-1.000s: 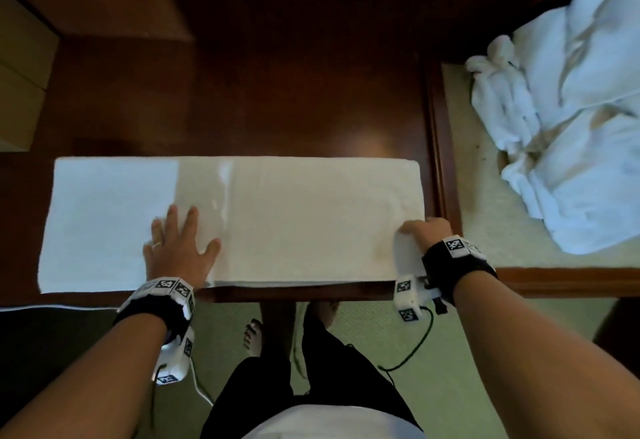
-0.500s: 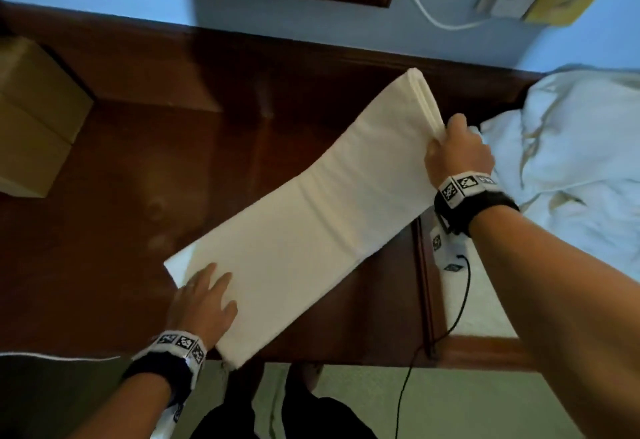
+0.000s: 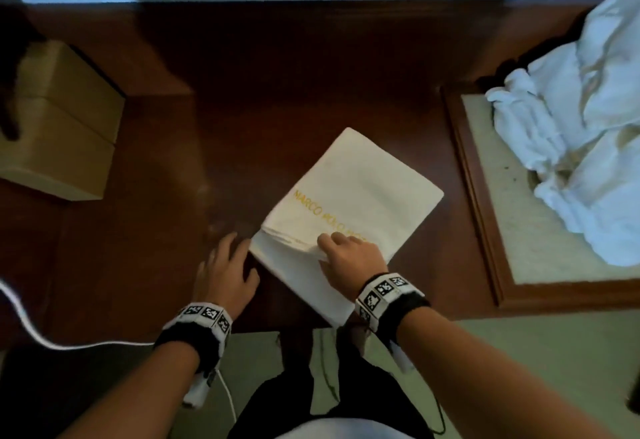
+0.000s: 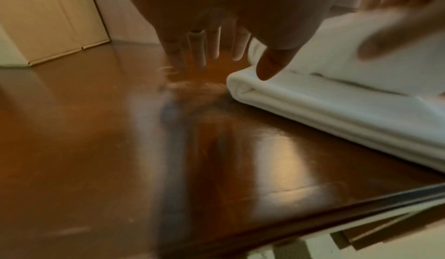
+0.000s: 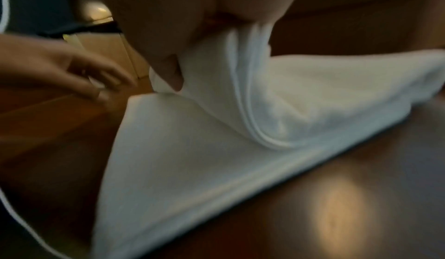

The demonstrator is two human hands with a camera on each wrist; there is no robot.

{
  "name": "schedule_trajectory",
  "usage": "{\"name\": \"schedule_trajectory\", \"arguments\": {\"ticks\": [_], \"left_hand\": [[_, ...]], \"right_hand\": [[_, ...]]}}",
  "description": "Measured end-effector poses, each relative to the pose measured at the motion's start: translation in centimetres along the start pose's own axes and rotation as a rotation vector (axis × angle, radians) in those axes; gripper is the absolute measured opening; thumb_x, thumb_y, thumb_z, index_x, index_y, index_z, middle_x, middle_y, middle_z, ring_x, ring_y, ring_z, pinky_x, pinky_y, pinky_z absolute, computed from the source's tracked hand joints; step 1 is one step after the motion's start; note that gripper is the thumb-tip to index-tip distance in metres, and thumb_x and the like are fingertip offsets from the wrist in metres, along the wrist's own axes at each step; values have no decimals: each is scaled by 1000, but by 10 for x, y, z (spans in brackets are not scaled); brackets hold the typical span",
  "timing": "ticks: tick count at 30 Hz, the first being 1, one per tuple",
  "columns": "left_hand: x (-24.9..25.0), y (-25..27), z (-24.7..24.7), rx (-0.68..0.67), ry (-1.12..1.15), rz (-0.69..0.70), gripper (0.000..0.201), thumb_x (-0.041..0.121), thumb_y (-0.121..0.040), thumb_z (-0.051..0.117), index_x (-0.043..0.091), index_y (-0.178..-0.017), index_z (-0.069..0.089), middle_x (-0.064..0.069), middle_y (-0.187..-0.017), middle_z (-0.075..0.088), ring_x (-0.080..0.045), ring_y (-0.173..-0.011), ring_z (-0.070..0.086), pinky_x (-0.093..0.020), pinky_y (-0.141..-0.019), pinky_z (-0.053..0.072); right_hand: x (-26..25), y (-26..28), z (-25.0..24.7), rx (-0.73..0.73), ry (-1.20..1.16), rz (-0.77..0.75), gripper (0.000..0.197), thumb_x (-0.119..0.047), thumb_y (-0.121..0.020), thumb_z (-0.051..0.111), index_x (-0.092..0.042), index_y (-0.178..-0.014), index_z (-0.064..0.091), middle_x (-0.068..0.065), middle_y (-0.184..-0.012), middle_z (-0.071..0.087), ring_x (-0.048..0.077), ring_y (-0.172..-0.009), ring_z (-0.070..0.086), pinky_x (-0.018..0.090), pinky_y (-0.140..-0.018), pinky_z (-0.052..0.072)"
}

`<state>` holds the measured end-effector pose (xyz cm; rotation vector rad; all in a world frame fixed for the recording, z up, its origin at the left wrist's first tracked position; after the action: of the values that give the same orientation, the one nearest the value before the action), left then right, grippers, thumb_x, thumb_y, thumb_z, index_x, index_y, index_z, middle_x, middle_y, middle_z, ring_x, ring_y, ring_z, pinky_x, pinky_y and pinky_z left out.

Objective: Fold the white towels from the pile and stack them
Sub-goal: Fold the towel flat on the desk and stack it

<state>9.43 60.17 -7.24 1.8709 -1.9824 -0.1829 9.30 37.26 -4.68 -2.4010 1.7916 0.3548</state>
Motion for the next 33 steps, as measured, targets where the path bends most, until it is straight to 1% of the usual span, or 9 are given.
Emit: {"name": "schedule_trajectory", "arguments": {"ticks": [3, 9, 13, 15, 19, 21, 26, 31, 33], "left_hand": [[-3, -10, -6, 55, -96, 198, 64, 24, -76, 71, 15, -137, 53, -14, -144, 47, -39, -117, 57, -49, -87, 51], [57, -38, 11, 8, -386, 727, 70, 31, -64, 77, 15, -130, 60, -15, -139, 55, -35, -117, 58, -45, -86, 48], [95, -52, 13, 121, -397, 853, 53, 19, -71, 70, 13, -123, 64, -18, -126, 62, -37, -99, 62, -44, -77, 49], [112, -55, 12, 188, -382, 917, 37, 13, -70, 70, 10, -107, 68, -16, -108, 65, -35, -83, 62, -41, -69, 46], [119, -44, -5, 351, -205, 963, 9, 9, -78, 62, 8, -87, 65, -12, -89, 61, -32, -71, 57, -40, -63, 45], [107, -33, -3, 367, -134, 980, 10, 11, -81, 60, 9, -88, 65, -12, -89, 60, -32, -73, 55, -42, -63, 45], [86, -11, 38, 197, -160, 955, 16, 17, -79, 53, 13, -91, 62, -10, -93, 57, -33, -77, 56, -39, -59, 48], [98, -1, 25, 311, -39, 897, 17, 15, -83, 55, 11, -95, 65, -10, -95, 60, -31, -80, 55, -41, -63, 49], [95, 6, 29, 315, -31, 906, 16, 16, -84, 58, 11, -98, 65, -10, -98, 60, -30, -82, 55, -40, -64, 49]], "right_hand": [[-15, 23, 39, -159, 3, 109, 42, -21, -62, 78, -16, -100, 61, 7, -97, 59, 33, -80, 59, 37, -53, 48], [19, 60, 40, -52, 107, 79, 36, -17, -76, 47, -11, -105, 67, 14, -115, 62, 36, -103, 59, 41, -79, 53], [78, 60, 25, -101, 148, 261, 33, -10, -74, 55, -10, -104, 69, 19, -120, 62, 41, -112, 58, 45, -86, 55], [95, 63, 15, -113, 110, 342, 27, -3, -70, 61, -12, -95, 66, 13, -108, 64, 37, -105, 58, 44, -79, 57], [92, 78, -13, 126, 44, 457, 14, -6, -72, 67, -15, -82, 63, 2, -88, 65, 29, -85, 59, 29, -57, 47], [81, 92, -11, 174, 57, 379, 14, -15, -73, 63, -13, -87, 62, 4, -93, 63, 29, -82, 57, 31, -58, 46], [76, 124, 30, -88, 136, 338, 38, -13, -63, 78, -13, -98, 61, 7, -101, 57, 30, -89, 56, 35, -63, 48], [86, 124, 12, 164, 24, 349, 20, -14, -71, 58, -10, -91, 60, 10, -93, 58, 32, -80, 52, 37, -63, 47], [86, 134, 13, 155, 53, 314, 25, -14, -68, 63, -9, -92, 61, 11, -94, 58, 33, -80, 53, 38, -64, 47]]}}
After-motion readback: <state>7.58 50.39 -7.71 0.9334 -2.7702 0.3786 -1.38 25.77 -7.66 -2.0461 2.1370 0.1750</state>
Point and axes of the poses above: each hand's wrist, its own y-axis away from the middle knuckle, its own z-axis out of the palm, x = y × z, the point moved 5 cm from there along -y, towards the middle knuckle
